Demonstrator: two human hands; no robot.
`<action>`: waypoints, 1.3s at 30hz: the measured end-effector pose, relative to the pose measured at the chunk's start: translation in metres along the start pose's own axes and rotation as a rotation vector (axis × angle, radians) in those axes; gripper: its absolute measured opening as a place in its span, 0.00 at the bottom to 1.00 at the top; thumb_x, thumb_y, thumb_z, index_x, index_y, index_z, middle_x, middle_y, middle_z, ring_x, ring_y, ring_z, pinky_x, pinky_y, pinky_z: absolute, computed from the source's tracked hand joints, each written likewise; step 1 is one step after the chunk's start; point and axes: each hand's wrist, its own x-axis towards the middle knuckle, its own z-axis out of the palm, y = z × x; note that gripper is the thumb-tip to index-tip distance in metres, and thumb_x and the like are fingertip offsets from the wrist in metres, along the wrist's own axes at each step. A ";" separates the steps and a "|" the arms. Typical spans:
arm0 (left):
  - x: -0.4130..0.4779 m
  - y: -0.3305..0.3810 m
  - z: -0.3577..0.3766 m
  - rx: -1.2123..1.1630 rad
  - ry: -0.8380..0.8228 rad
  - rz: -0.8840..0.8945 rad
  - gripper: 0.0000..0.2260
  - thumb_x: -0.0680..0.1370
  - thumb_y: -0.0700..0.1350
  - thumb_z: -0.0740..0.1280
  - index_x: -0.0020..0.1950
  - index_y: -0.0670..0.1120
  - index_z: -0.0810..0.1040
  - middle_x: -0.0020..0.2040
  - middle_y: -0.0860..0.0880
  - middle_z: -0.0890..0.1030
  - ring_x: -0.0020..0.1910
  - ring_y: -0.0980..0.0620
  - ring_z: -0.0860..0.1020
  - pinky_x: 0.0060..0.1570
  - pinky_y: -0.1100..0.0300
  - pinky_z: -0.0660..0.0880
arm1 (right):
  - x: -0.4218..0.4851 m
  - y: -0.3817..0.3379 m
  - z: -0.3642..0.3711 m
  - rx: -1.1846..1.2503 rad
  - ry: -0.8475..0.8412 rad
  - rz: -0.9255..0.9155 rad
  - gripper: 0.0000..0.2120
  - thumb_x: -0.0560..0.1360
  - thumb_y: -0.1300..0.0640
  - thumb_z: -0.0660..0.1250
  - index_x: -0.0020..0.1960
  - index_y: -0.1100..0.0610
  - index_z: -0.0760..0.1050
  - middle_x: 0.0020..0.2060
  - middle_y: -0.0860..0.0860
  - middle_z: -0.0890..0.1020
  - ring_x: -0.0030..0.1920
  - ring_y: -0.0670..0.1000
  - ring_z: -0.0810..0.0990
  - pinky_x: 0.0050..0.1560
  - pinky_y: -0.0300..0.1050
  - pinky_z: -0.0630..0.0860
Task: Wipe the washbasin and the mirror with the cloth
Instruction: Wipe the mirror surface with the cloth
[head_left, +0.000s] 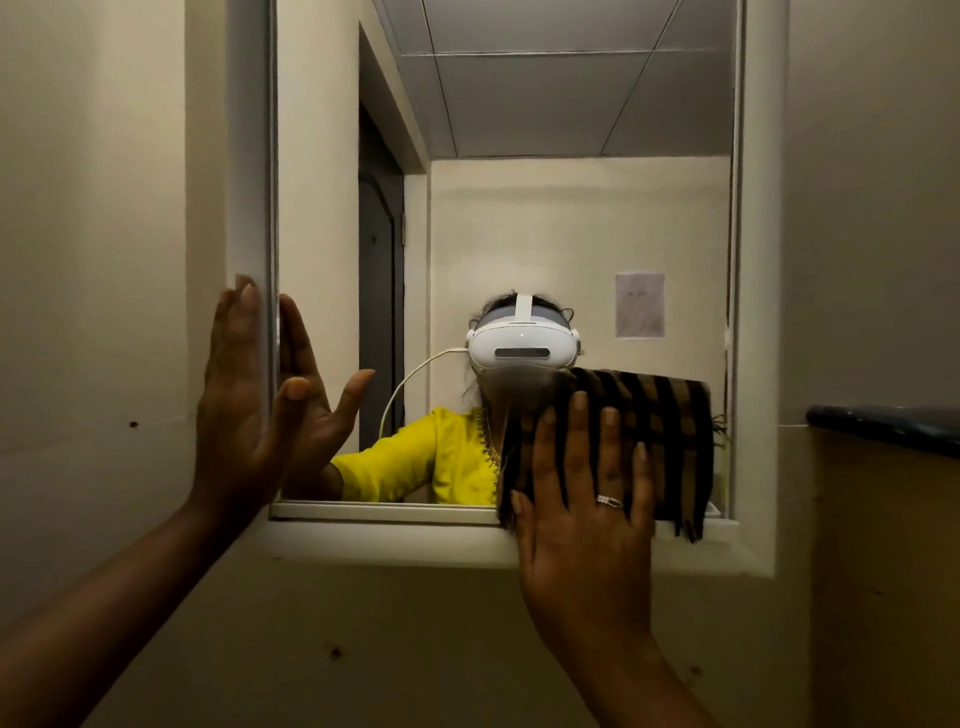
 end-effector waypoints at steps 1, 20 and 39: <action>-0.001 0.006 -0.001 -0.017 0.003 -0.009 0.35 0.77 0.66 0.45 0.74 0.43 0.51 0.75 0.44 0.53 0.74 0.44 0.53 0.70 0.42 0.57 | 0.000 -0.007 0.001 0.007 -0.003 -0.006 0.27 0.80 0.47 0.40 0.75 0.58 0.53 0.74 0.57 0.54 0.74 0.59 0.51 0.72 0.56 0.47; -0.010 0.007 -0.019 -0.369 -0.030 -0.079 0.33 0.78 0.62 0.46 0.72 0.37 0.56 0.74 0.41 0.59 0.74 0.49 0.56 0.73 0.57 0.54 | 0.006 -0.134 0.020 0.164 -0.032 -0.341 0.31 0.75 0.44 0.52 0.74 0.58 0.54 0.74 0.55 0.56 0.75 0.56 0.52 0.72 0.54 0.48; -0.016 0.010 -0.016 -0.354 -0.029 -0.100 0.35 0.78 0.63 0.49 0.72 0.36 0.55 0.73 0.43 0.58 0.74 0.49 0.53 0.73 0.57 0.54 | -0.005 -0.079 0.008 0.253 0.133 -0.673 0.15 0.80 0.58 0.54 0.56 0.56 0.79 0.60 0.54 0.79 0.61 0.51 0.77 0.64 0.47 0.69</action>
